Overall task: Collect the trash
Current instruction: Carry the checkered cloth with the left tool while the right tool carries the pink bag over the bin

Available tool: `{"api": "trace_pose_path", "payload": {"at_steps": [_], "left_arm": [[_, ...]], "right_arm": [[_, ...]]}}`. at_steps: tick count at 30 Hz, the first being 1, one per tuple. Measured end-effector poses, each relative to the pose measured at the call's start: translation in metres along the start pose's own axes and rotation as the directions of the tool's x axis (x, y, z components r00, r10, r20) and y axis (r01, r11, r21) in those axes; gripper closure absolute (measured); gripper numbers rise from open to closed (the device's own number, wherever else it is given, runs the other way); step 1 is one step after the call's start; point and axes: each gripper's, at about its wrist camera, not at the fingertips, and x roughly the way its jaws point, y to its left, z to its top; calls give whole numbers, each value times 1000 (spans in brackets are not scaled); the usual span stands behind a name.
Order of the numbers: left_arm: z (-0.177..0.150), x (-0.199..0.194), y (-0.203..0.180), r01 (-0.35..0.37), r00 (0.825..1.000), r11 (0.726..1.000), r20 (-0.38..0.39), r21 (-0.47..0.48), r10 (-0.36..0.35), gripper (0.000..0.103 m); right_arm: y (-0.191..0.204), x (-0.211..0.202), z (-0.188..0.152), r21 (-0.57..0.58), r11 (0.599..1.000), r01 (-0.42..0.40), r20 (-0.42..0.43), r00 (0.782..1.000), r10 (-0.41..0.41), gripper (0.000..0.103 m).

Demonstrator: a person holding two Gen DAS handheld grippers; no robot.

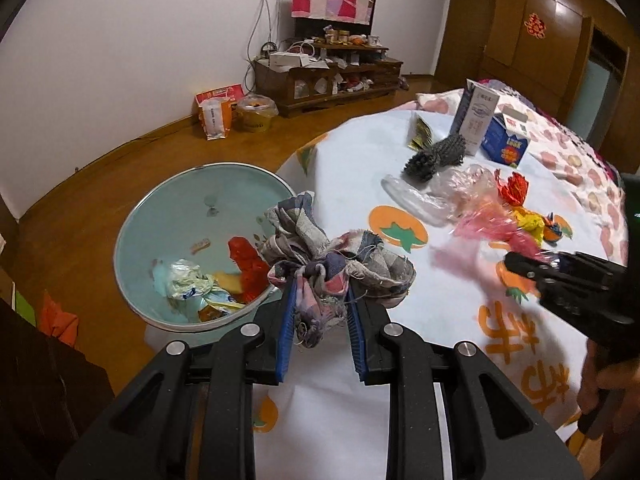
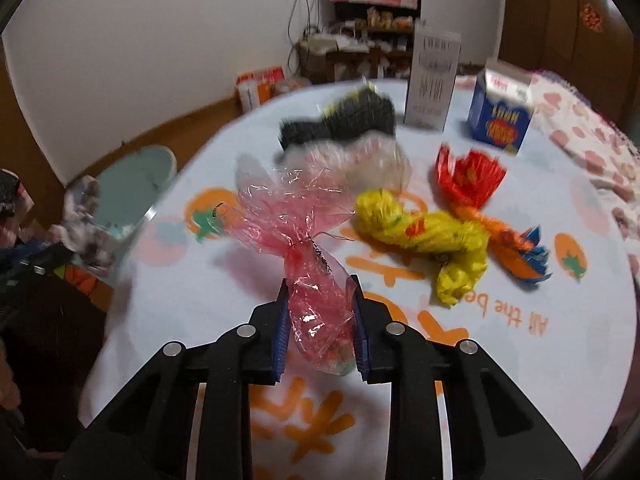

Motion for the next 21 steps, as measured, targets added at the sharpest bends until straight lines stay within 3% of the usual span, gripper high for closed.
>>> {"api": "trace_pose_path", "payload": {"at_steps": [6, 13, 21], "left_arm": [[5, -14, 19, -85, 995, 996, 43, -15, 85, 79], [7, -27, 46, -159, 984, 986, 66, -59, 163, 79], [5, -32, 75, -189, 978, 975, 66, -118, 198, 79]], "right_arm": [[33, -28, 16, 1, 999, -43, 80, 996, 43, 75], [76, -28, 28, -39, 994, -102, 83, 991, 105, 75], [120, -26, 32, -88, 986, -143, 74, 986, 150, 75]]}}
